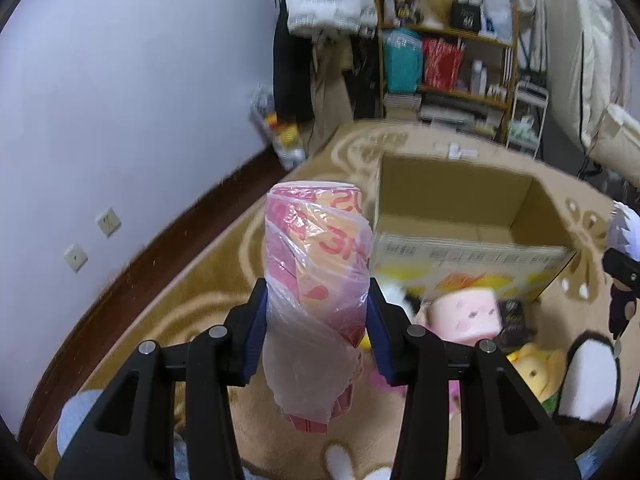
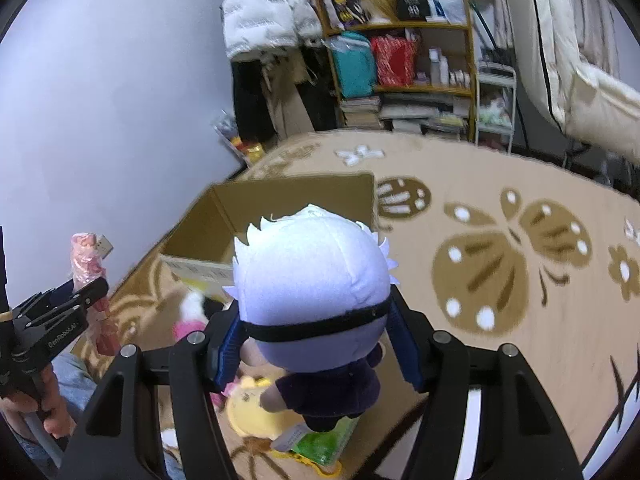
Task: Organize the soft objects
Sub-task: 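Close the left tool on the pink roll while the right tool grasps the white-haired doll, then carry the pink roll and doll over the box and release both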
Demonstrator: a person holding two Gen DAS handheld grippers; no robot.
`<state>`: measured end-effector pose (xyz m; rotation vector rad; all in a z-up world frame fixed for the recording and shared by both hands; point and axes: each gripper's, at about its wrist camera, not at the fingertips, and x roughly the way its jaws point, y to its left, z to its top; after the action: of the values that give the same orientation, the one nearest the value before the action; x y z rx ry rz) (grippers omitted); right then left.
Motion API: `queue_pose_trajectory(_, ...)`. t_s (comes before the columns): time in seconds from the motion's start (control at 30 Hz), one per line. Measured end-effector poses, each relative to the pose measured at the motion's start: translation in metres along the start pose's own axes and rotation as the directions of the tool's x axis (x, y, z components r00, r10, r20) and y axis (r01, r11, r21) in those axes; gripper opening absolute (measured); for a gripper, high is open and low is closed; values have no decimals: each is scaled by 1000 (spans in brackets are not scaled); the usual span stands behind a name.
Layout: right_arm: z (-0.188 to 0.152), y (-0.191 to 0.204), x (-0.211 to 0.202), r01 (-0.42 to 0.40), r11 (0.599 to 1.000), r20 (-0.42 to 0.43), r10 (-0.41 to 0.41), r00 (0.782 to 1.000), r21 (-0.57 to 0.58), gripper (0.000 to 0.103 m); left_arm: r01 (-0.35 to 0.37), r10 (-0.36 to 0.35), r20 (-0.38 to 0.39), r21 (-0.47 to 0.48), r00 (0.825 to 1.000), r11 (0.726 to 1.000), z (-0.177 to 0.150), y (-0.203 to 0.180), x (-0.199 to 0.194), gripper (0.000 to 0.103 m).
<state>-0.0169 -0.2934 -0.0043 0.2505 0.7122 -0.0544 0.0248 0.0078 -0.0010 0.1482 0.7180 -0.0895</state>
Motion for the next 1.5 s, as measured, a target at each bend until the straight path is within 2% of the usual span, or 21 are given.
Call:
queue_pose_trajectory(0.07,11,10,-6,4,999,32,-3,999,-34,67,-15,14,52,24,999,1000,8,-6,-10,44)
queue_pose_trajectory(0.13,20,18,-9,-6,999,52,9,999,-54,67,11,-13,82,19,997,1000,19,-9,-20,44)
queue_pose_trajectory(0.37,46,29,-3,6,992,86,5,996,-129,67,63,-64,144,12,987,998,58,-18,-24,44)
queue_pose_trajectory(0.5,59,26,6,-1,993,93,12,996,-116,67,78,-80,174,18,981,997,77,-26,-22,44)
queue_pose_trajectory(0.7,79,24,27,-4,992,110,17,994,-123,67,57,-70,213,69,975,996,102,-47,-5,44)
queue_pose_trajectory(0.8,83,24,41,-22,990,109,37,993,-141,67,102,-118,215,85,969,991,111,-55,9,44)
queue_pose_trajectory(0.9,81,24,54,-20,983,132,44,990,-180,67,119,-136,229,88,964,989,113,-58,22,44)
queue_pose_trajectory(1.03,78,20,71,-31,981,114,53,992,-192,67,151,-160,182,63,970,987,113,-54,49,44)
queue_pose_trajectory(1.2,76,16,88,-69,980,109,90,990,-185,67,148,-157,143,69,977,987,110,-56,72,44)
queue_pose_trajectory(1.5,67,-1,106,-85,987,100,99,990,-139,67,207,-213,72,80,974,975,104,-65,105,45)
